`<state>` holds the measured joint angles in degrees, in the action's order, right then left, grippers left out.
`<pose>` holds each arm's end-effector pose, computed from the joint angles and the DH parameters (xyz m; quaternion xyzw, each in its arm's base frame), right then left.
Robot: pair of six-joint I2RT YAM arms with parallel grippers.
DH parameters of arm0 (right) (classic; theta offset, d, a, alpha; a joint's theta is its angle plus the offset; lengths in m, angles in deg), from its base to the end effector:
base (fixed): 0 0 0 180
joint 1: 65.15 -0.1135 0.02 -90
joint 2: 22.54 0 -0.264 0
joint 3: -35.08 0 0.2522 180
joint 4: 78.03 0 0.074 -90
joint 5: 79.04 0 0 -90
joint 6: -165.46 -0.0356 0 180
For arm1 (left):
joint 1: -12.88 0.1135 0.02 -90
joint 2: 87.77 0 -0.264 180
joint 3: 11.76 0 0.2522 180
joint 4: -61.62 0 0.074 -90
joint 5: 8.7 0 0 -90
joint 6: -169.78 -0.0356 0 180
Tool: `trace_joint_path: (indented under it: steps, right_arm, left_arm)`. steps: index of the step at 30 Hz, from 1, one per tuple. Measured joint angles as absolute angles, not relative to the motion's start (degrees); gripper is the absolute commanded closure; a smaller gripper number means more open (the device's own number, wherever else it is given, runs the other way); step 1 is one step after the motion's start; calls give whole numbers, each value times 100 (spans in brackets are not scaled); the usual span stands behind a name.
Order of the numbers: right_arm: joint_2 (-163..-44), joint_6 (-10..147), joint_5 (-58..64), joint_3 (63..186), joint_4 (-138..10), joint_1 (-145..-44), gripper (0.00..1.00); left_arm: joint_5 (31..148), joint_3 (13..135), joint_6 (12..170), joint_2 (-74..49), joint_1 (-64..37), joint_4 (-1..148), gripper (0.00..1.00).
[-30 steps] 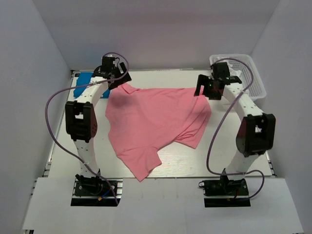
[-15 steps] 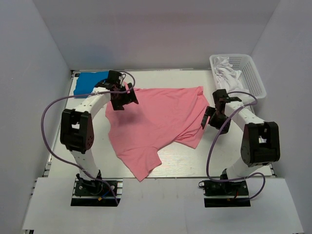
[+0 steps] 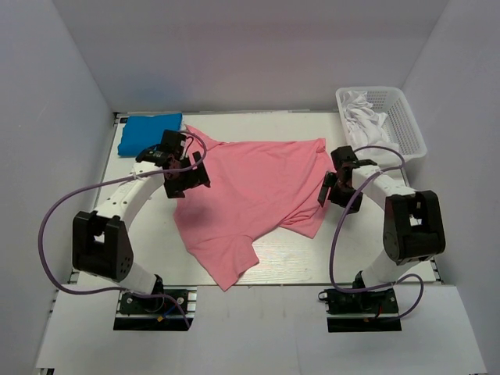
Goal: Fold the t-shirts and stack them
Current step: Flatten out the tshirt
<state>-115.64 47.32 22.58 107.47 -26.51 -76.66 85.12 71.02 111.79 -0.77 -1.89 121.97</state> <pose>0.2987 0.0535 0.1843 0.1576 0.9703 -0.0420 0.1785 0.2941 -0.0800 0.2597 -0.1389 0.9650 -0.1172 0.1890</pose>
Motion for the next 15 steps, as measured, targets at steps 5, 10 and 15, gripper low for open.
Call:
trace_joint_path:
  steps: [5, 10, 15]
  right_arm:
    - [-11767, 4642, 2341, 10706, -2745, -7845, 28]
    - [-11972, 4474, 2409, 10719, -2828, -8018, 37]
    - [-11975, 4329, 2409, 10699, -2950, -8158, 54]
  left_arm:
    - [8311, 7045, 11240, -241, -193, 12498, 0]
    - [8173, 7082, 11257, -278, -193, 12861, 0]
    - [8035, 7228, 11196, -466, -193, 13246, 0]
